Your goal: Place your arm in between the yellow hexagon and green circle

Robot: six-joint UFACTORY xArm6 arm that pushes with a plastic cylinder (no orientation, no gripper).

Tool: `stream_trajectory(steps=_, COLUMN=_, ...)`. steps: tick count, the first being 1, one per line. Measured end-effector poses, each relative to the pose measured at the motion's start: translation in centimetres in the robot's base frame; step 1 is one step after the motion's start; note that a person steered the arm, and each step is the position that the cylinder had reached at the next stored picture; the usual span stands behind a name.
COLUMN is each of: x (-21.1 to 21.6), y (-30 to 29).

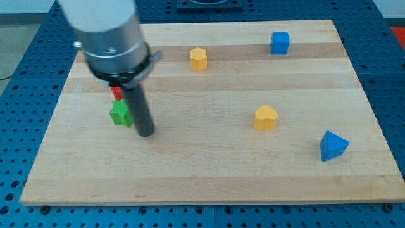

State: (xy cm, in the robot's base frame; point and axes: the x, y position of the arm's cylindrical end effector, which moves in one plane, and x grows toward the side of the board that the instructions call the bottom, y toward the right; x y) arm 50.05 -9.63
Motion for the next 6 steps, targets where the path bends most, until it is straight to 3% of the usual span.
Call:
stream_trajectory(steps=1, x=-1.0, y=3.7)
stream_trajectory(steps=5, x=-1.6, y=3.5)
stream_trajectory(steps=6, x=-4.4, y=3.6)
